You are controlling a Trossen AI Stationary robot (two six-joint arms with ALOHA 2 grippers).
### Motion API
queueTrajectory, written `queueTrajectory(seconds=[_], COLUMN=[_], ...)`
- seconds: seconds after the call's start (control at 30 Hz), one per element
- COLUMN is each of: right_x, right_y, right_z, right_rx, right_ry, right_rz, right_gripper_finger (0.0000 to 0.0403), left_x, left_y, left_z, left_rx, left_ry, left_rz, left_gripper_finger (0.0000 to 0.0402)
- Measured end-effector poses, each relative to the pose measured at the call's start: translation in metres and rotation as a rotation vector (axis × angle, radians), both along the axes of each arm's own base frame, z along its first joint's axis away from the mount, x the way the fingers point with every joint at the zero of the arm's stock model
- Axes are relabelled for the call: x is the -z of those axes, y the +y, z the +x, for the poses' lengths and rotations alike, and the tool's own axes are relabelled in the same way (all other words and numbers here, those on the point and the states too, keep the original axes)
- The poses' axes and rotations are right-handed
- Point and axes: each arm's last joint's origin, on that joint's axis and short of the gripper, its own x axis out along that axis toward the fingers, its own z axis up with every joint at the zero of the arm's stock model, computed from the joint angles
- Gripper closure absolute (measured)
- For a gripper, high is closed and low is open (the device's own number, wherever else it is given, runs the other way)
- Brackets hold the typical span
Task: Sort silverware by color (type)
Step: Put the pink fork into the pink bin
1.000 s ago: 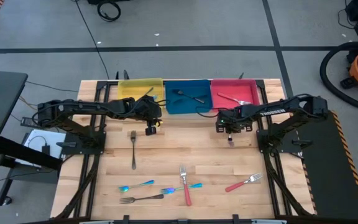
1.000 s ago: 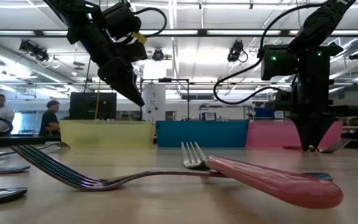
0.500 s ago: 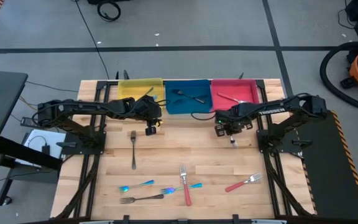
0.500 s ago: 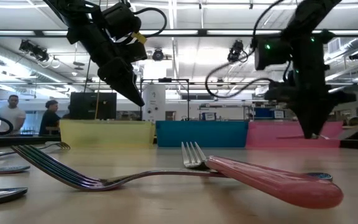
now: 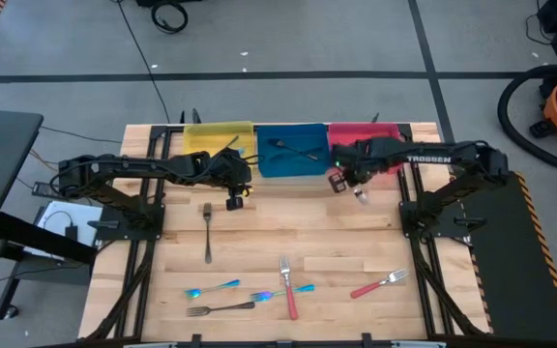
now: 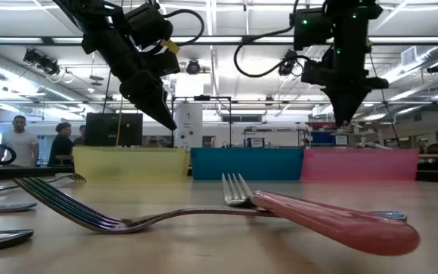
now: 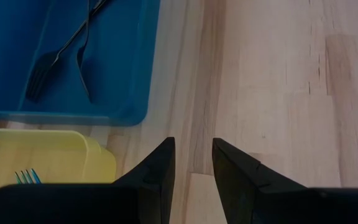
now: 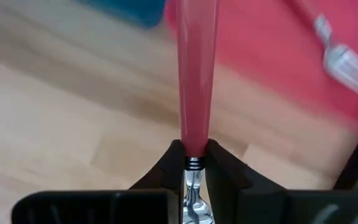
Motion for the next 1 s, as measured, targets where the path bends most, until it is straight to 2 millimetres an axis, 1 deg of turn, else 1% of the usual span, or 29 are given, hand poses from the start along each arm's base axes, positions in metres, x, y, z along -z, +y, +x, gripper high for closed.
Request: queueTrajectory(seconds=[0.13, 0.23, 0.33, 0.47, 0.57, 0.7, 0.77, 0.83, 1.0], right_x=[-0.014, -0.015, -0.014, -0.016, -0.019, -0.022, -0.018, -0.009, 0.022], right_y=[-0.027, -0.048, -0.071, -0.098, -0.113, -0.128, -0.135, -0.141, -0.153], right_z=[-0.005, -0.015, -0.027, -0.038, -0.042, -0.045, -0.044, -0.042, -0.031], right_rx=[-0.029, -0.059, -0.084, -0.184, -0.240, -0.287, -0.302, -0.320, -0.376], right_ry=[-0.008, 0.020, 0.073, 0.094, 0.083, 0.077, 0.088, 0.108, 0.195], right_rz=[-0.037, -0.060, -0.125, -0.213, -0.284, -0.359, -0.365, -0.343, -0.263], right_gripper_finger=[0.0356, 0.0356, 0.0356, 0.0356, 0.0356, 0.0356, 0.0356, 0.0356, 0.0356], left_x=[0.000, 0.000, 0.000, 0.000, 0.000, 0.000, 0.000, 0.000, 0.000], left_y=[0.000, 0.000, 0.000, 0.000, 0.000, 0.000, 0.000, 0.000, 0.000], left_z=[0.000, 0.000, 0.000, 0.000, 0.000, 0.000, 0.000, 0.000, 0.000], left_rx=[-0.011, -0.012, -0.012, -0.012, -0.011, -0.011, -0.007, -0.007, 0.007], left_ry=[-0.003, -0.004, -0.003, -0.003, -0.003, -0.003, -0.002, -0.003, 0.001], left_rz=[-0.009, -0.010, -0.010, -0.010, -0.010, -0.009, -0.007, -0.006, 0.006], left_gripper_finger=[0.0294, 0.0294, 0.0294, 0.0294, 0.0294, 0.0294, 0.0294, 0.0294, 0.0294])
